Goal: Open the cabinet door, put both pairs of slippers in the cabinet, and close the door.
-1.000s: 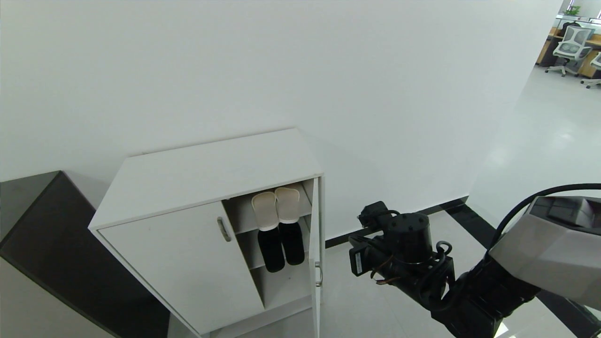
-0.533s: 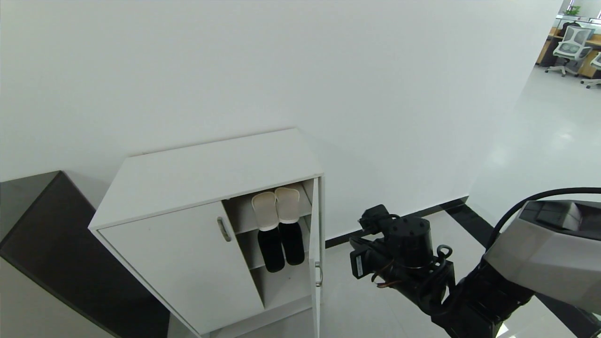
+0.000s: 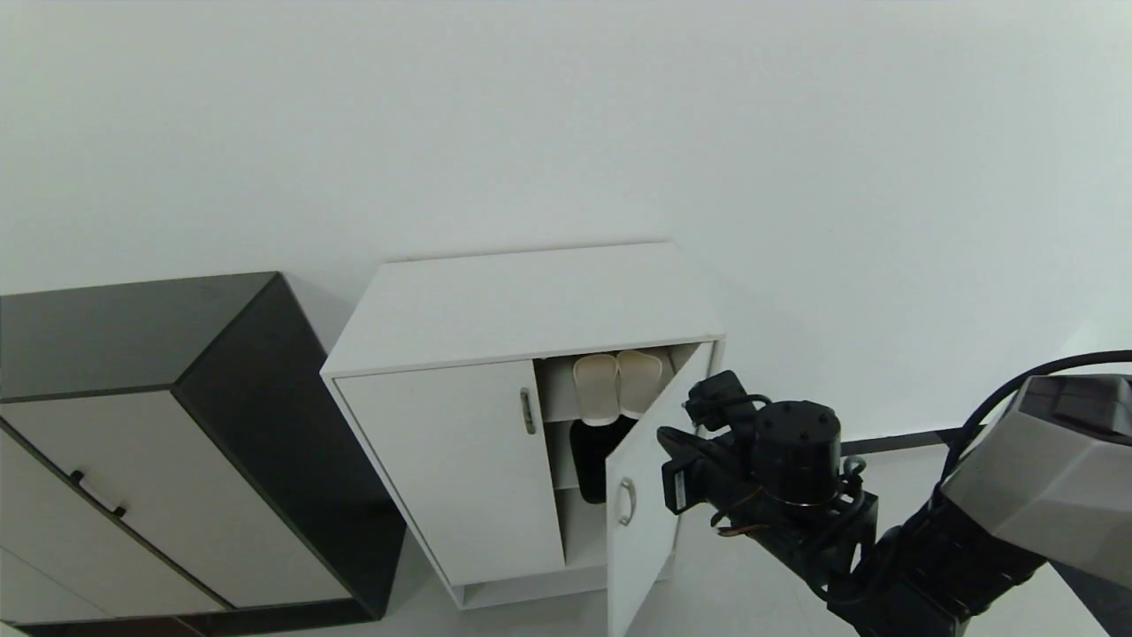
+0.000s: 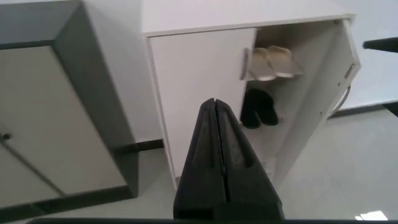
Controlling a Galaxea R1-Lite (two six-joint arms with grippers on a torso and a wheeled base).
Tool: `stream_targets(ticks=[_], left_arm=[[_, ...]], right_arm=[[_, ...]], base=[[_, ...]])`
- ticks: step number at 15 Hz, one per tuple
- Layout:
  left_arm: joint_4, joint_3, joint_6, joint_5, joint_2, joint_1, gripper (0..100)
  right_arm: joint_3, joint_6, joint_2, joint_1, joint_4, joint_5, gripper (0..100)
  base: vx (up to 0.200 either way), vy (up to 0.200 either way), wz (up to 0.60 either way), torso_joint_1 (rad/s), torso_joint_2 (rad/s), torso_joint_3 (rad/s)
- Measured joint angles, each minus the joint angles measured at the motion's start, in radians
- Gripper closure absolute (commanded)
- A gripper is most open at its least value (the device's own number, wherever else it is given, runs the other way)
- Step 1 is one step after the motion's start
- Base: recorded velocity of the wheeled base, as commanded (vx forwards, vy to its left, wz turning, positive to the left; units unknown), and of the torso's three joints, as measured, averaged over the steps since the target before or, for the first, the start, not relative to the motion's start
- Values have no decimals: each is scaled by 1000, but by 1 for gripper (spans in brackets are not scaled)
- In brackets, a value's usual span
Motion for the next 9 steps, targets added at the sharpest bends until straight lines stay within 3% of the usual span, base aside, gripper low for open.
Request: stream_targets(ticks=[6,9], left_arm=[[-1,0,0,0,0,2,100],[0,0,-1,0,0,1,100]], right_arm=[[32,-5,-30,-2,-34,2,100],[58,-3,-34,0,-71,66,100]], base=[[0,0,0,0,0,0],[0,0,0,0,0,0]])
